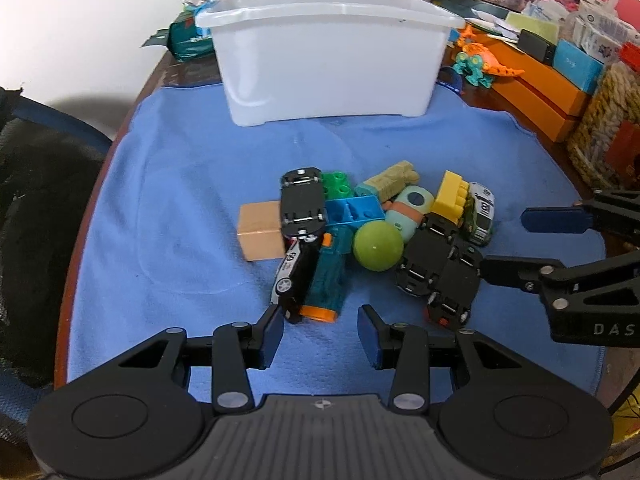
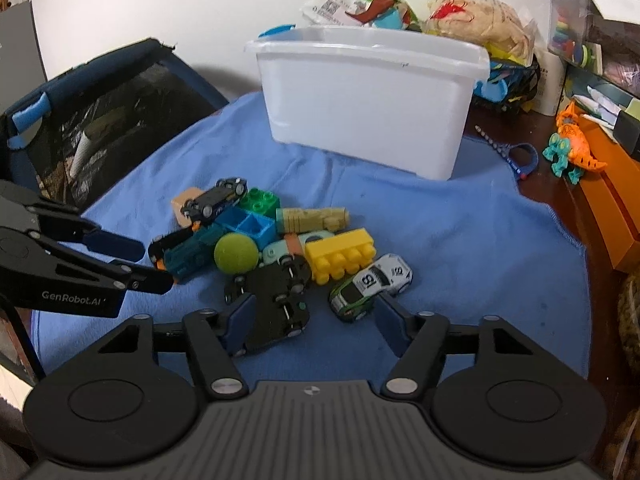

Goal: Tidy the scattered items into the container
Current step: 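Grasp the teal figure with the left tool while the right tool grasps the black car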

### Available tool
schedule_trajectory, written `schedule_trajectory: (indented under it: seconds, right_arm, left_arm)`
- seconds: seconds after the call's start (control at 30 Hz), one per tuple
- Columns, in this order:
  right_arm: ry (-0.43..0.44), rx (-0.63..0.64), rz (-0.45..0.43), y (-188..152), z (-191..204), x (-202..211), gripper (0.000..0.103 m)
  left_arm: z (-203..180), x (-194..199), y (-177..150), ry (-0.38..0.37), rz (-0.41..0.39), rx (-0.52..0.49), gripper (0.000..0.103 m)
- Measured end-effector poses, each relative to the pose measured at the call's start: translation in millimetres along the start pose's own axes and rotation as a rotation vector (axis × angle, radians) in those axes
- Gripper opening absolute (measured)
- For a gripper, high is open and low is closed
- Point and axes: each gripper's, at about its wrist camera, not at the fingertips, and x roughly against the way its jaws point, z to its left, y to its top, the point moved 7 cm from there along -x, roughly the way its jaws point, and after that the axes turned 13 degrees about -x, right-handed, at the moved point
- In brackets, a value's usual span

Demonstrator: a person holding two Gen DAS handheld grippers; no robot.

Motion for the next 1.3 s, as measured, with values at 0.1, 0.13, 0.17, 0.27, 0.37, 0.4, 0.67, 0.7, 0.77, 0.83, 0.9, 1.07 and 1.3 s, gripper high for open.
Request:
schedule_trajectory:
  seconds: [0.1, 0.13, 0.17, 0.27, 0.37, 0.4, 0.67, 0.7, 0.77, 0.83, 0.9, 1.07, 1.3]
  right_arm:
    - [-0.003, -0.010, 0.001, -1.2, -1.4, 0.4, 0.066]
    - [-0.005, -0.014, 0.001, -1.4, -2.1, 0.6, 0.066]
    - [-0.007, -0.015, 0.002, -1.8, -2.6, 0.5, 0.066]
    - [-0.014, -0.016, 0.017, -3.2, -3.5, -0.7, 0.059]
    - [-0.008, -0.014, 0.033, -5.8, -3.3, -1.4, 0.055]
    - [-0.003, -0.013, 0.033, -6.7, -2.8, -1.4, 0.055]
    - [0.022, -0.002, 0.046, -9.6, 3.6, -5.7, 0.054]
    - [0.031, 0.004, 0.052, -10.5, 6.3, -6.7, 0.054]
    - [0.055, 0.019, 0.066, -12.9, 13.1, -9.1, 0.055]
    - [0.069, 0.042, 0.061, -14.7, 19.6, -11.0, 0.056]
    - [0.065, 0.067, 0.052, -14.7, 23.9, -14.6, 0.061]
    - [0.087, 0.080, 0.047, -12.0, 28.5, -25.0, 0.078]
    - [0.068, 0.196, 0.049, -21.3, 39.1, -33.3, 0.075]
  left_arm:
    - [-5.6, -2.0, 2.5, -0.032, -0.007, -0.010, 0.045]
    - [-6.9, -3.0, 4.3, -0.044, -0.011, -0.012, 0.045]
    - [-8.3, -4.2, 6.2, -0.058, -0.013, -0.012, 0.044]
    - [-15.8, -3.3, 10.2, -0.091, -0.020, -0.030, 0.043]
    - [-24.6, -2.4, 12.6, -0.100, -0.029, -0.072, 0.043]
    - [-23.7, -5.3, 14.0, -0.084, -0.026, -0.079, 0.043]
    - [-9.0, -31.6, 28.6, -0.051, -0.015, -0.063, 0.037]
    - [-8.3, -31.6, 27.6, -0.043, -0.008, -0.063, 0.032]
    - [-7.4, -30.5, 23.2, -0.058, 0.004, -0.064, 0.027]
    - [-5.4, -28.3, 19.0, -0.071, 0.009, -0.051, 0.026]
    - [-3.7, -26.9, 15.5, -0.074, 0.011, -0.044, 0.026]
    - [-0.6, -27.1, 11.0, -0.067, 0.020, -0.045, 0.026]
    - [-2.3, -28.6, 14.1, -0.069, 0.005, -0.056, 0.025]
